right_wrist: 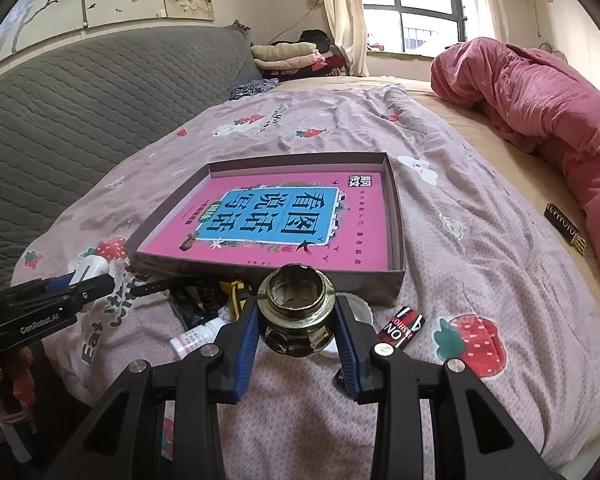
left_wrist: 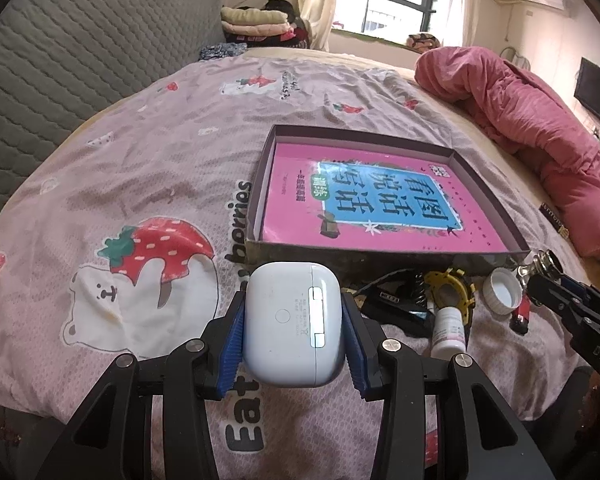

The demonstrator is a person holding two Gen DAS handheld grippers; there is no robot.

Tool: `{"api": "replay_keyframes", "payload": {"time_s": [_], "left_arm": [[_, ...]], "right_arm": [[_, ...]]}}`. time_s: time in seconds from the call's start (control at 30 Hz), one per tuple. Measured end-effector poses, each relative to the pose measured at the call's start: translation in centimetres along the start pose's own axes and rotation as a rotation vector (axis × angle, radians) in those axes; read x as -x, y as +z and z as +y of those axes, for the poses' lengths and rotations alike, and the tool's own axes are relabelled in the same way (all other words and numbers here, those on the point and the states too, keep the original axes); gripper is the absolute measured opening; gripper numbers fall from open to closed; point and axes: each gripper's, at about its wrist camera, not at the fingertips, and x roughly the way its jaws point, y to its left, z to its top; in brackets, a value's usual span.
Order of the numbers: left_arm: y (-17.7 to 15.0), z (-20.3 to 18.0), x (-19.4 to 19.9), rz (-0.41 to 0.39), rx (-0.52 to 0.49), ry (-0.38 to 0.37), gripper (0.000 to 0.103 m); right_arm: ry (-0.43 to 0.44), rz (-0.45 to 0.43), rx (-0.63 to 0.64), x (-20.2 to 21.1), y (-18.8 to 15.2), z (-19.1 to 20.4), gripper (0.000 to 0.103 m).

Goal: Organize rigid objects
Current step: 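Lift the earbud case with the left tool while the right tool lifts the brass jar, then carry the earbud case and brass jar over the box and lower them inside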

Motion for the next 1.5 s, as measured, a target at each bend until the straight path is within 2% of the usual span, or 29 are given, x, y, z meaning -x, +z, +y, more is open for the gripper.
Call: {"api": "replay_keyframes", "payload": {"time_s": [0.97,1.23,1.5], "left_arm": [[2.9,-0.6,-2.2,-0.079,0.002,0.002,0.045],[4.2,-1.5,-4.0,-0.046,0.018,0.003,0.045],[5.8,-1.7,-5.3,-0.046,0.045,0.017,0.045]], "right_arm": [[-0.037,-0.06,-0.062,-2.6,2.8,-1.8,0.037],[-0.026,-0.079,-0.093,-3.3,3.3,-2.9,0.037],[-0.019,-0.093,-0.096,-3.1,3.4,-3.6,0.037]]}}
